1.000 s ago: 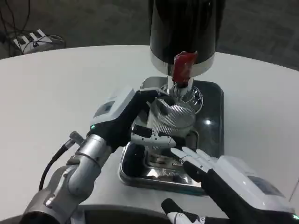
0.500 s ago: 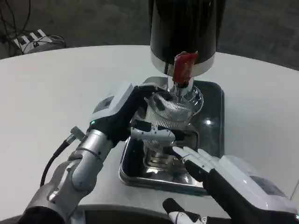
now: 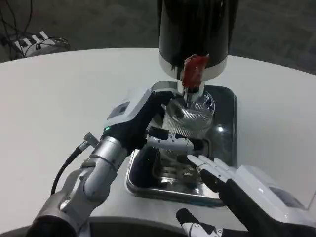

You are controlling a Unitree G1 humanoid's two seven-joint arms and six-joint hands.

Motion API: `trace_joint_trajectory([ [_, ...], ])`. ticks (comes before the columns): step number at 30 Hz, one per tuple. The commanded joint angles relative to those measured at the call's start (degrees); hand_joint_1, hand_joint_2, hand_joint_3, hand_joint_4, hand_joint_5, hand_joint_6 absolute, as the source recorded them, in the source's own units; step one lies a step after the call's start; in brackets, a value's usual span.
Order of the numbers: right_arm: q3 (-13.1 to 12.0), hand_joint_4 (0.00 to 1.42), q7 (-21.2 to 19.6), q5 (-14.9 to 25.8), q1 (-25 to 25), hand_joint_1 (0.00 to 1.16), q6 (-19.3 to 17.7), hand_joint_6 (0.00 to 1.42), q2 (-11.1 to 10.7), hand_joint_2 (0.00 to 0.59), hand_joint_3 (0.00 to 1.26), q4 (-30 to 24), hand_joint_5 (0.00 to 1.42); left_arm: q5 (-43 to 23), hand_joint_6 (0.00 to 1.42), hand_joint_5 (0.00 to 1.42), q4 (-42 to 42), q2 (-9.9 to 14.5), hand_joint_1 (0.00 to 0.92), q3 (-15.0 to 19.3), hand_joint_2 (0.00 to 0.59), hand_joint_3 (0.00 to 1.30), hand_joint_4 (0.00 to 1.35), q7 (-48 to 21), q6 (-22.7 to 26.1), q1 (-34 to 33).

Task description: Grasp the cup under the faucet to collect the drink, then remove the cup.

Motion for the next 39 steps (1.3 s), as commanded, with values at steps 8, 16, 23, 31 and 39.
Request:
trace_joint_trajectory([
  [8,-0.1,0.04,-0.4,0.3,-0.6,0.52,-0.1,0.00,0.0,0.478,0.09,0.4,0.00,0.7,0.64,0.83,2.2,0.7,0.467,-0.7,0.005,0.56,0.66,1.8,1.3,0.8],
  [16,0.4,0.05,0.0,-0.3,-1.3,0.52,0.1,0.00,0.1,0.479,0.10,0.9,0.00,0.3,0.30,0.30,2.9,1.1,0.180,-0.2,0.000,0.20,0.25,1.6,1.3,0.5],
  [23,0.3,0.06,0.7,-0.8,-1.9,0.54,0.7,0.00,-0.2,0.477,0.15,1.0,0.00,-0.3,0.17,0.17,2.3,1.0,0.167,0.1,0.000,0.10,0.12,1.7,-0.2,0.4],
  [31,0.5,0.07,0.8,-0.7,-2.2,0.56,0.9,0.00,-0.1,0.483,0.18,1.2,0.00,-2.0,0.06,0.04,2.2,1.3,0.075,0.5,0.000,0.00,0.00,-1.3,-0.6,0.6],
  [39,0.5,0.08,1.1,-0.8,-2.0,0.56,0.9,0.00,-0.2,0.483,0.19,0.9,0.00,-2.7,0.00,0.00,0.1,2.4,0.000,0.9,0.000,0.00,0.00,-1.4,-3.1,3.3],
])
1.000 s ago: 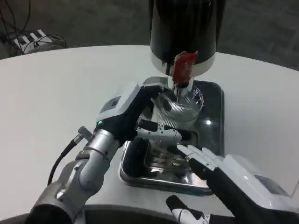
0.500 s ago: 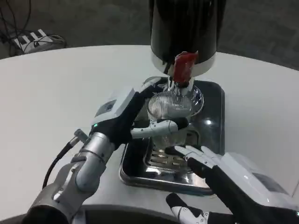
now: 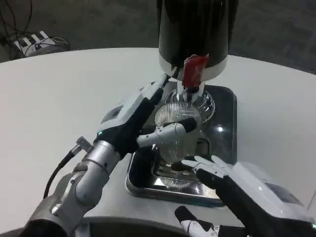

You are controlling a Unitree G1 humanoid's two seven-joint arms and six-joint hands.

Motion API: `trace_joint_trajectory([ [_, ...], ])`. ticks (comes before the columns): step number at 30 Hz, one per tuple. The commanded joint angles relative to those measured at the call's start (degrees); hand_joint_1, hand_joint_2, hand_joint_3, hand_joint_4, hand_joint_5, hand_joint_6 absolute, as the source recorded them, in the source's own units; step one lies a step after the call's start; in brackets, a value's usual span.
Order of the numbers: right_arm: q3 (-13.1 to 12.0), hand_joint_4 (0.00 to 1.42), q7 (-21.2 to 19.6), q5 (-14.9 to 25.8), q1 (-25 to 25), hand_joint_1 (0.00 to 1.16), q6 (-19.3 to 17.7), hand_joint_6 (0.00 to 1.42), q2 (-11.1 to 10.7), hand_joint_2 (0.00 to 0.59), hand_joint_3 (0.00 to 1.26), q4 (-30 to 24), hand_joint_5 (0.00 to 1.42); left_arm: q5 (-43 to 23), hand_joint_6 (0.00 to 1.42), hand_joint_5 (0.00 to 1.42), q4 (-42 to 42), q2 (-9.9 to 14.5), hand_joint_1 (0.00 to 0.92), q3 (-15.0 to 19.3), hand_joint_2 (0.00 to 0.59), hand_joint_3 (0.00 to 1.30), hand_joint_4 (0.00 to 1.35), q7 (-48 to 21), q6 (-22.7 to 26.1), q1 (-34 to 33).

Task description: Grasp the cup under the faucet to collect the drink, then remove the cup.

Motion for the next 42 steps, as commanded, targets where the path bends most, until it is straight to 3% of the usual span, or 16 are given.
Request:
trace_joint_trajectory([
  [1,0.2,0.08,0.4,-0.1,0.3,0.56,0.3,0.00,-0.1,0.493,0.19,-0.3,0.00,-1.1,0.00,0.00,-1.0,0.8,0.000,0.8,0.000,0.00,0.00,-0.1,-1.1,2.3],
  [6,0.6,0.08,0.3,-0.4,0.3,0.56,0.2,0.00,0.0,0.497,0.19,-0.2,0.00,-3.1,0.00,0.00,-3.3,1.6,0.000,2.4,0.000,0.00,0.00,0.0,-1.0,4.4],
  [12,0.7,0.08,0.3,-0.3,0.0,0.56,0.3,0.00,0.1,0.498,0.19,0.1,0.00,-7.0,0.00,0.00,-12.1,2.1,0.000,6.9,0.011,0.00,0.00,-1.0,0.9,9.2],
  [15,0.9,0.08,-0.3,-0.6,0.5,0.56,0.2,0.00,0.4,0.498,0.20,0.2,0.00,-14.6,0.00,0.00,-18.3,0.4,0.000,11.1,0.027,0.00,0.00,-3.8,1.7,12.6],
  [19,1.5,0.08,-0.6,-0.9,0.8,0.56,0.1,0.00,0.8,0.498,0.20,0.7,0.00,-22.7,0.00,0.00,-27.9,-0.8,0.000,14.1,0.044,0.00,0.00,-8.7,2.2,16.2],
  [26,2.7,0.08,-0.8,-1.5,-0.7,0.56,0.0,0.00,1.4,0.499,0.20,1.9,0.00,-33.7,0.00,0.04,-40.4,-1.8,0.000,15.4,0.060,0.00,0.00,-19.2,4.4,18.4],
  [30,2.9,0.08,-0.9,-1.8,0.0,0.56,0.0,0.00,1.5,0.499,0.20,1.6,0.00,-39.7,0.00,0.06,-44.3,-1.9,0.000,16.0,0.069,0.00,0.00,-25.3,8.8,17.6],
  [42,2.5,0.08,-1.7,-1.7,1.2,0.56,0.0,0.00,1.5,0.499,0.20,1.7,0.00,-45.8,0.10,0.18,-44.4,-2.1,0.000,16.7,0.082,0.05,0.08,-37.4,16.2,12.5],
])
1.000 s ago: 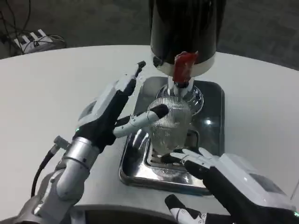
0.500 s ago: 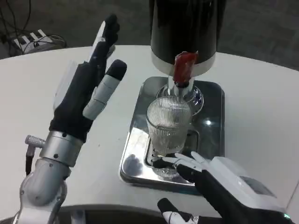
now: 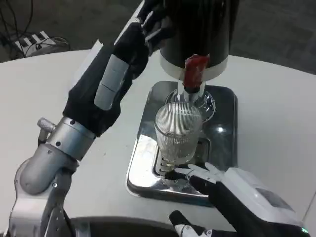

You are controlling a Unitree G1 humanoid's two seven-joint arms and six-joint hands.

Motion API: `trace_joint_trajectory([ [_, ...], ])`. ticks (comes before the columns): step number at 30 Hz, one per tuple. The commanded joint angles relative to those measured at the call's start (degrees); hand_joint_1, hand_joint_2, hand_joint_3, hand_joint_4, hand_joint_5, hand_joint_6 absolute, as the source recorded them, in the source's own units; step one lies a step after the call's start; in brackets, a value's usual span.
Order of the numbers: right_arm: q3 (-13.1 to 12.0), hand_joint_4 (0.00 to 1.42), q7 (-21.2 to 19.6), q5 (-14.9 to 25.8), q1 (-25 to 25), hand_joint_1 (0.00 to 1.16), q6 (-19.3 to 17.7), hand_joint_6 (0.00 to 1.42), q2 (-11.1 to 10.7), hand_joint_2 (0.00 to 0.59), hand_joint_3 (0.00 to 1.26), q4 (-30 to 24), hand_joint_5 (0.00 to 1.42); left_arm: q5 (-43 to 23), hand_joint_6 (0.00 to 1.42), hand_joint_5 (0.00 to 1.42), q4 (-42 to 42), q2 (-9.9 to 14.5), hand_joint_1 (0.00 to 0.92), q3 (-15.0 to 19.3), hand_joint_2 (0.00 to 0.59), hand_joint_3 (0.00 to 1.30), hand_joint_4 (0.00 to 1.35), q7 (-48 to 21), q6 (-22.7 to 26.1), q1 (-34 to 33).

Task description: Grasp the cup under the faucet to collect the drink, then remove the cup.

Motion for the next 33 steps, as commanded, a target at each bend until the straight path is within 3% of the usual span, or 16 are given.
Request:
trace_joint_trajectory([
  [1,-0.4,0.08,-1.1,0.2,0.9,0.56,-0.1,0.00,0.3,0.499,0.20,-0.1,0.00,-0.7,0.11,0.19,0.3,-0.2,0.000,0.0,0.083,0.05,0.09,-3.4,1.4,-1.2],
  [12,-0.3,0.08,-1.2,0.2,0.7,0.56,-0.1,0.00,0.1,0.499,0.20,0.2,0.00,-0.3,0.16,0.22,1.7,-0.4,0.000,0.1,0.087,0.07,0.10,-7.1,2.7,-2.7],
  [33,-0.8,0.09,-0.8,0.3,-0.2,0.56,0.1,0.00,0.1,0.499,0.21,0.3,0.00,3.9,0.11,0.15,8.4,-0.2,0.000,-2.5,0.081,0.05,0.04,-12.8,2.2,-5.4],
])
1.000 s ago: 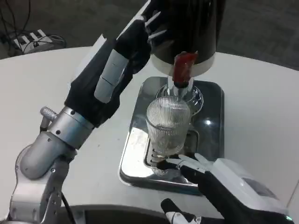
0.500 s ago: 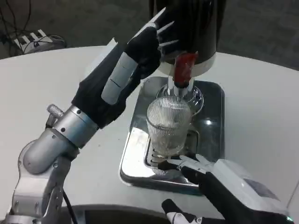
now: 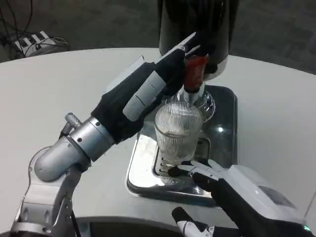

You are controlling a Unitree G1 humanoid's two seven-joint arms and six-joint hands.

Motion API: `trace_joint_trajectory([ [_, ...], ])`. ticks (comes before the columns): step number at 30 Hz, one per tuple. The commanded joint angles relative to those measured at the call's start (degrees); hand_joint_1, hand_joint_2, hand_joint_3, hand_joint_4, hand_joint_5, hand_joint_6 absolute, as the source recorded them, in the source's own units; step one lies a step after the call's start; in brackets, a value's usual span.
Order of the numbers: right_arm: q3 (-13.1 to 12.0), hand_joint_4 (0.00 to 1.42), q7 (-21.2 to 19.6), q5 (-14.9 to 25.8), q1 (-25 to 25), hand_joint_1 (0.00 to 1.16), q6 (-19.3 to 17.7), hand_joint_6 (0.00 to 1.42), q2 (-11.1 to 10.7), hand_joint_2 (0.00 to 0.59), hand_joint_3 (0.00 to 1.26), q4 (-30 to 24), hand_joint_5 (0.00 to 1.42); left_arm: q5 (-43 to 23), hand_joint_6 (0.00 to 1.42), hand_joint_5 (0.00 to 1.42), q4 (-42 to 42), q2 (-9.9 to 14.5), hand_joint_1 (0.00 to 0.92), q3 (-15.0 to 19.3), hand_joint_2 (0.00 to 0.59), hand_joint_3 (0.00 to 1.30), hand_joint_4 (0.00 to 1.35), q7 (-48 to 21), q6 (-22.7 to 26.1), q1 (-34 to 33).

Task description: Grasp the cup under the faucet to collect the drink, then remove the cup.

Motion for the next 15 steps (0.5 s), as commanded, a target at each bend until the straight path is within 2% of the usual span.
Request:
trace_joint_trajectory([
  [1,0.0,0.09,-0.2,0.1,0.2,0.55,0.1,0.00,0.1,0.499,0.21,0.1,0.00,1.1,0.11,0.15,0.9,0.0,0.000,-0.3,0.082,0.05,0.04,-0.6,-0.6,-0.7],
  [10,0.4,0.09,-0.4,0.0,1.0,0.55,0.1,0.00,0.2,0.499,0.21,-0.3,0.00,2.0,0.09,0.14,2.3,0.4,0.000,-0.5,0.079,0.06,0.05,-1.2,-1.4,-0.6],
  [15,0.4,0.09,-0.5,-0.1,1.4,0.55,-0.2,0.00,0.2,0.499,0.21,-0.6,0.00,5.1,0.09,0.15,1.6,1.5,0.000,-1.3,0.077,0.08,0.07,-0.7,-3.8,-0.5],
])
